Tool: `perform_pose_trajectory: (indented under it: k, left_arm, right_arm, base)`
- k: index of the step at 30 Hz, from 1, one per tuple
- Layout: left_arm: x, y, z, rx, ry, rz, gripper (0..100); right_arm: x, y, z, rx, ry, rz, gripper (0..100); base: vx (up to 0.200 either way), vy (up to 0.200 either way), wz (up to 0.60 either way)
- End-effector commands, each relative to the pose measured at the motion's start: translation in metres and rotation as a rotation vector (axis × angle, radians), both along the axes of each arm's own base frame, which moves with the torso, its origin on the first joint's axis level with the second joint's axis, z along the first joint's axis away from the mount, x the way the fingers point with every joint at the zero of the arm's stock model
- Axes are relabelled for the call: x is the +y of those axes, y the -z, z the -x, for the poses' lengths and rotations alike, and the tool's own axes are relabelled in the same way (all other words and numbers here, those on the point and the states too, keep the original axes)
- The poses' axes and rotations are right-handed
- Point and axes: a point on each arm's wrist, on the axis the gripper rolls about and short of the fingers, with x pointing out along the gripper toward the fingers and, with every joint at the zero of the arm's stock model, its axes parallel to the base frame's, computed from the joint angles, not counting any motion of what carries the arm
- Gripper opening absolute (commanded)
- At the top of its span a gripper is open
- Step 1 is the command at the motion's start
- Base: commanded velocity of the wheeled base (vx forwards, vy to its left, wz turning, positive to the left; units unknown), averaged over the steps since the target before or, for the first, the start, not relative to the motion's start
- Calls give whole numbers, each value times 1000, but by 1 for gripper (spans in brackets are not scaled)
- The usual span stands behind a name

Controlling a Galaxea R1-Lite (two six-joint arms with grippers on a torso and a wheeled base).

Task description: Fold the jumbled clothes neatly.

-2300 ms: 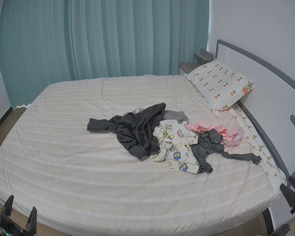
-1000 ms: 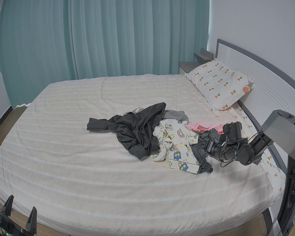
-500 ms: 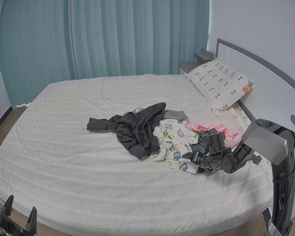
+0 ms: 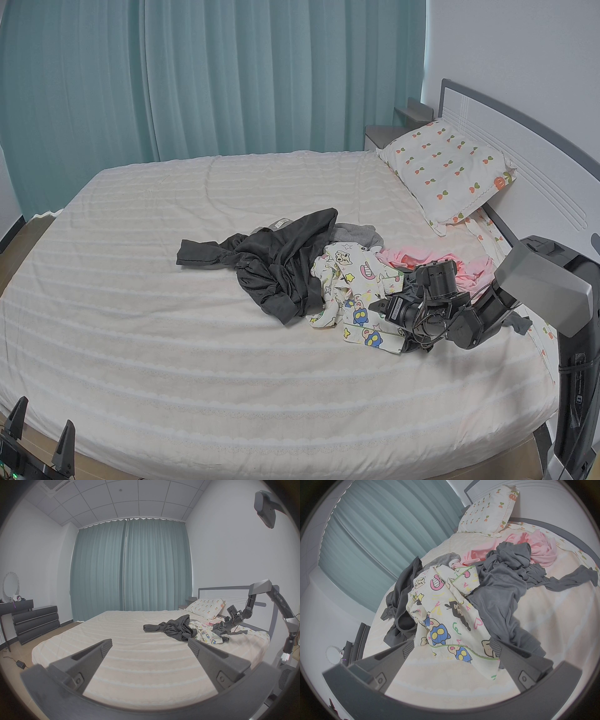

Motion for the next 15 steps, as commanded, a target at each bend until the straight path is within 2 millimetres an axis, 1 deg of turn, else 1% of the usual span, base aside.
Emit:
perform_pose_trajectory:
  k: [1,2,5,8,11,13,15]
  left_arm:
    - [0,5,-1,7,-1,0,100]
    - [0,5,-1,7,-1,0,100]
    - [0,5,-1,7,-1,0,100]
    - [0,5,-1,7,-1,0,100]
    - [0,5,-1,7,-1,0,100]
    - [0,5,-1,7,-2,0,100]
    - [0,5,-1,7,-1,0,100]
  right_arm:
    - [2,22,-7,23,-11,25,100]
    - [2,27,-9,28,-13,33,100]
    - [0,36,-13,38,-19,47,100]
    - [0,36,-14,36,-23,46,100]
    - [1,34,-20,10,-37,67,100]
    - [0,38,-22,14,-48,86,100]
    - [-1,38,-24,12,-60,101,100]
  base:
    - [0,0,0]
    - [0,0,0]
    - [0,0,0]
    - [0,0,0]
    - [0,0,0]
    - [0,0,0]
    - [0,0,0]
